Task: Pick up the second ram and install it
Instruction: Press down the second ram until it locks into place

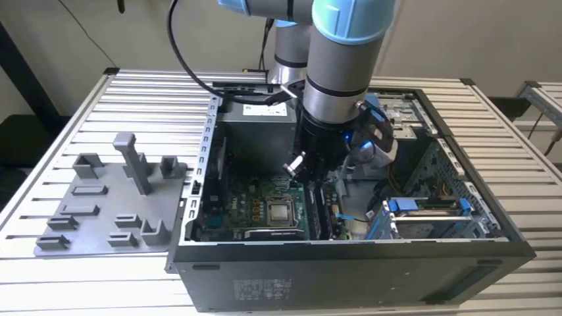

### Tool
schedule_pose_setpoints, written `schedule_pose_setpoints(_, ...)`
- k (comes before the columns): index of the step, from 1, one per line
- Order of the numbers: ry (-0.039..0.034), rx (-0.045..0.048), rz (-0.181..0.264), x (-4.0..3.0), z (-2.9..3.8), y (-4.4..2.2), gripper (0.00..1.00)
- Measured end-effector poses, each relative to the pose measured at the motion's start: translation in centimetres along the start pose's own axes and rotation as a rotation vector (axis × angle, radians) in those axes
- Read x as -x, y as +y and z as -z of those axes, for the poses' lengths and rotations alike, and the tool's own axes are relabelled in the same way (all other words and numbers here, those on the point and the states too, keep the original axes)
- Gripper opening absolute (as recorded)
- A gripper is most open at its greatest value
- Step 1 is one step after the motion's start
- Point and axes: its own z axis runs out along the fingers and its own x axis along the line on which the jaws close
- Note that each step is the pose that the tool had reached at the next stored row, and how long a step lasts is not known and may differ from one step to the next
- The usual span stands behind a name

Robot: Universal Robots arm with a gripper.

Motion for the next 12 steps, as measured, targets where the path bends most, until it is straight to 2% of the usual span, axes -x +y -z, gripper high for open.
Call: schedule_pose_setpoints(12, 0.0013, 0.0049, 0.089, 0.13, 0.29, -0.08, 0.11)
